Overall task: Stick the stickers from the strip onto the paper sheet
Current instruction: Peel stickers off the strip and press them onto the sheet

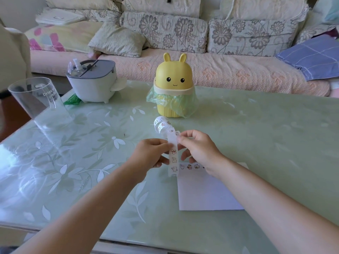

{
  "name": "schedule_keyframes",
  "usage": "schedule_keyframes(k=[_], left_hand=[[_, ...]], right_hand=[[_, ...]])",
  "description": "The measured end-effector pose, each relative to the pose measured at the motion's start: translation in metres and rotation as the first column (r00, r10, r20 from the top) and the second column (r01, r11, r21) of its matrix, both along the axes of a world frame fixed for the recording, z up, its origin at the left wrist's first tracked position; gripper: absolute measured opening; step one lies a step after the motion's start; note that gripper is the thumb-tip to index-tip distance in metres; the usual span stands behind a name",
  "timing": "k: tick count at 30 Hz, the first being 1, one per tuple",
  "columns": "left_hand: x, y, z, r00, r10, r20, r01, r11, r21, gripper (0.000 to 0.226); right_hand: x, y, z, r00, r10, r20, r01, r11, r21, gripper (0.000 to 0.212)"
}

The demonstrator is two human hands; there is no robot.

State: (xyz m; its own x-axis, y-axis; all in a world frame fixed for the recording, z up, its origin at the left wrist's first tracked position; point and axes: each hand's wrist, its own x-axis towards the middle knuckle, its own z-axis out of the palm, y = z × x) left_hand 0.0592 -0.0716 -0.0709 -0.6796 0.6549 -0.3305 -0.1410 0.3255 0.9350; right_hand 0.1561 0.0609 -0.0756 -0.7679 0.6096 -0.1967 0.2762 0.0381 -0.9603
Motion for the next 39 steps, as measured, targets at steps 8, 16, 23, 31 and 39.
schedule_keyframes(k=[8,16,23,31,39], left_hand=[[-0.005,0.002,0.000,0.996,0.070,0.053,-0.071,0.997,0.010,0.019],[-0.008,0.001,0.003,0.998,0.041,0.047,-0.041,0.999,-0.006,0.019],[-0.006,0.003,0.006,0.997,0.055,0.055,-0.056,0.998,0.015,0.015],[-0.006,0.005,0.002,0.993,0.107,0.057,-0.107,0.994,-0.011,0.015],[-0.019,0.010,-0.013,0.885,0.068,-0.461,-0.187,0.958,-0.218,0.034]], right_hand=[[0.002,-0.002,-0.005,0.991,0.123,-0.054,-0.110,0.974,0.196,0.014],[0.004,0.000,-0.012,0.991,0.074,-0.113,-0.019,0.905,0.425,0.010],[0.006,0.000,-0.013,0.986,0.103,-0.132,0.022,0.702,0.712,0.010],[0.005,-0.001,-0.013,0.981,0.149,-0.121,-0.019,0.703,0.711,0.010],[0.010,0.002,-0.002,0.994,0.068,-0.082,-0.039,0.949,0.312,0.008]])
